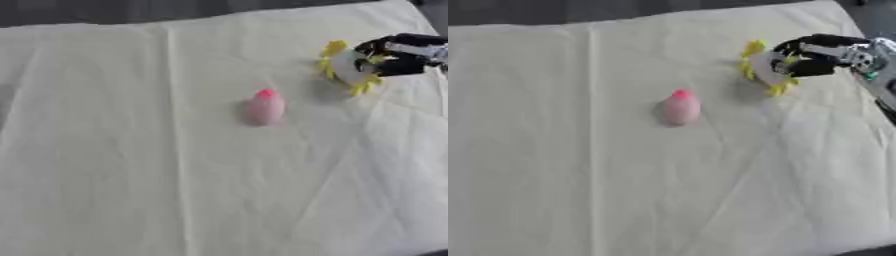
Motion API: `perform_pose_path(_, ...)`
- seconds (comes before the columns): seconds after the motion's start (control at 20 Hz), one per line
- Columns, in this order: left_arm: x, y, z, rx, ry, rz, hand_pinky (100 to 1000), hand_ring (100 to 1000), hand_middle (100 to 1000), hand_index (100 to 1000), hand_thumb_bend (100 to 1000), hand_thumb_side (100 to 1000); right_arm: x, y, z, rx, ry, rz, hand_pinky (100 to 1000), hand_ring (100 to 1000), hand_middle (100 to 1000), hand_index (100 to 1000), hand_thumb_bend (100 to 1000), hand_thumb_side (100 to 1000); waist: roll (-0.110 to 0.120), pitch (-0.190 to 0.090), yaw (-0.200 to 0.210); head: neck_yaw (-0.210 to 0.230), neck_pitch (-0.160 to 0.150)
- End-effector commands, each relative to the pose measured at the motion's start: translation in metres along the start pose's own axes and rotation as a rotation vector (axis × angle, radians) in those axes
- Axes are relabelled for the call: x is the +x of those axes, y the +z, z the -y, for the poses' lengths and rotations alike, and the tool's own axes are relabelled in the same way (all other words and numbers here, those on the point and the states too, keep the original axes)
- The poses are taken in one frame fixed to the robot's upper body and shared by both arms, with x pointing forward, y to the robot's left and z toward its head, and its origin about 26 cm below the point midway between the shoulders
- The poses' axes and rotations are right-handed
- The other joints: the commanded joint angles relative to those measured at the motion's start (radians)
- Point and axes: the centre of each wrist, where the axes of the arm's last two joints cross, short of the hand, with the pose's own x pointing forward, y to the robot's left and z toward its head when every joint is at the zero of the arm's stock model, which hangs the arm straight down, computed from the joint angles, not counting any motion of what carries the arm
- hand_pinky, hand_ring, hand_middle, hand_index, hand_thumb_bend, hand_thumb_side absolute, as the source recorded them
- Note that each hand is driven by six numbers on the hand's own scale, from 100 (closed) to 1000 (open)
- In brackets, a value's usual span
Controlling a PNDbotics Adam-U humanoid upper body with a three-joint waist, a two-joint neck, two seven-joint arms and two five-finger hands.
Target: Pick up the objects with one hand, pass them to the other hand, and then place them into the box on the other side of the table.
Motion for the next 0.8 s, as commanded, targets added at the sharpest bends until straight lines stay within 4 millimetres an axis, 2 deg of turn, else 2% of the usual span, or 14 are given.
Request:
perform_pose_path(0.05,0.0056,-0.0008,-0.0243,0.059,-0.027,0.018,806,716,635,729,100,417,-0.0038,0.004,0.0069,0.002,0.029,-0.02,925,875,841,964,117,968,-0.013,0.0,0.001,0.003,-0.015)
perform_pose_path(0.45,0.0052,-0.0007,-0.0256,0.064,-0.033,0.016,805,716,633,727,102,405,-0.0046,0.0036,0.004,0.075,0.036,0.008,925,873,839,961,125,1000,-0.012,0.001,-0.004,0.005,-0.011)
perform_pose_path(0.6,0.0055,-0.0008,-0.0251,0.064,-0.033,0.016,804,715,632,726,103,405,-0.0046,0.0037,0.0059,0.08,0.056,0.007,929,877,843,967,175,999,-0.012,0.001,-0.006,0.005,-0.014)
perform_pose_path(0.8,0.0064,-0.0009,-0.0253,0.068,-0.031,0.016,803,713,629,725,104,400,-0.004,0.0027,0.0037,0.076,0.095,-0.005,931,880,839,963,250,927,-0.012,0.005,-0.004,0.005,-0.016)
